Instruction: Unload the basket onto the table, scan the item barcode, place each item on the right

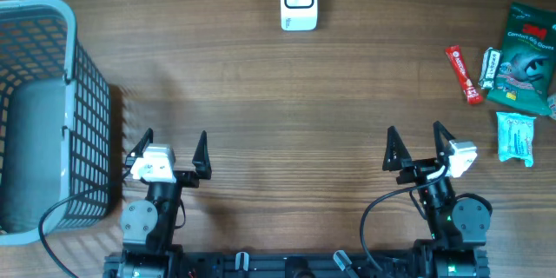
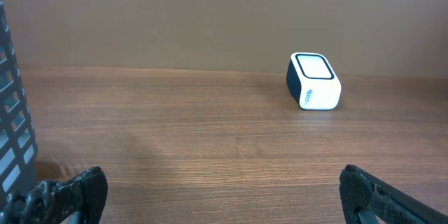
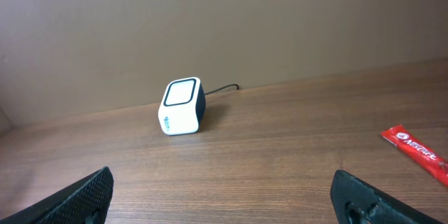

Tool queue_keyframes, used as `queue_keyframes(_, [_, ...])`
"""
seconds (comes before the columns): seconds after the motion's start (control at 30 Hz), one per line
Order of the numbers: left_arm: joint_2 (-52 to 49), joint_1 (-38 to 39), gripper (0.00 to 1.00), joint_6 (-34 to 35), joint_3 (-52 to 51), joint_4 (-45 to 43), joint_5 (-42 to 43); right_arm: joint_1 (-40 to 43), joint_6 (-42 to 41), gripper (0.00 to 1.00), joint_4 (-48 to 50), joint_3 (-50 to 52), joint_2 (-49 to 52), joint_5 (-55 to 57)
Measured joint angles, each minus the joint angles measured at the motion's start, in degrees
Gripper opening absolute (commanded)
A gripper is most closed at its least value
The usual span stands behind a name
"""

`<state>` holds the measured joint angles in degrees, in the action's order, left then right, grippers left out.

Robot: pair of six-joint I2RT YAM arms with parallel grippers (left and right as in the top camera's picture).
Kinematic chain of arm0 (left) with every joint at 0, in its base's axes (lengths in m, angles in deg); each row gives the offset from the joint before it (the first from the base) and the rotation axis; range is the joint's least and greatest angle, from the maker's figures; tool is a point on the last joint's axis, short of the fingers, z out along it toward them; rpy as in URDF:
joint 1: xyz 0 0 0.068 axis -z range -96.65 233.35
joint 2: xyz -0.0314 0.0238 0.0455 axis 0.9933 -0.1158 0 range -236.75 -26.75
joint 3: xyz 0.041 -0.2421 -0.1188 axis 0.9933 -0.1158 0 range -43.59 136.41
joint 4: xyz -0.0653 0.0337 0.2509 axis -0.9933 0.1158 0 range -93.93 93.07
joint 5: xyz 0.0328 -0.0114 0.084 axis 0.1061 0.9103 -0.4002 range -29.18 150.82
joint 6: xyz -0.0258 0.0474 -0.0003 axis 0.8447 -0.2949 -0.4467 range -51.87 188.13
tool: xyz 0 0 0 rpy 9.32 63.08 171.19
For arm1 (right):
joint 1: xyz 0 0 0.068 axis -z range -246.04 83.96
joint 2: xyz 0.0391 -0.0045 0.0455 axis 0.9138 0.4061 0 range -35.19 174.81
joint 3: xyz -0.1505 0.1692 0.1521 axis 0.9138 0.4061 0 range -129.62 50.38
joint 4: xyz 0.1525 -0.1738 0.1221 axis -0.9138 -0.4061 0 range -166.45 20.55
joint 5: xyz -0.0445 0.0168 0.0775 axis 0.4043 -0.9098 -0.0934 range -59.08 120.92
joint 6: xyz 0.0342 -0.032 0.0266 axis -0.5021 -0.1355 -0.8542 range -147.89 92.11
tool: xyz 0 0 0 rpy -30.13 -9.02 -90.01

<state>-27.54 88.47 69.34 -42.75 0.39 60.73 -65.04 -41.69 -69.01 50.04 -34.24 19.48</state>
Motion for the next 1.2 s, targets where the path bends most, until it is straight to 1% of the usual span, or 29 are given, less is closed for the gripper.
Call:
queue_keyframes(0.2, [0.0,-1.5,1.0,0.0,0.0,0.0,0.9,0.0,0.0,1.0,0.0,0.0,0.0,0.0])
queue_keyframes(1.2, [0.0,-1.5,1.0,0.0,0.0,0.0,1.1,0.0,0.0,1.0,0.0,0.0,0.0,0.0])
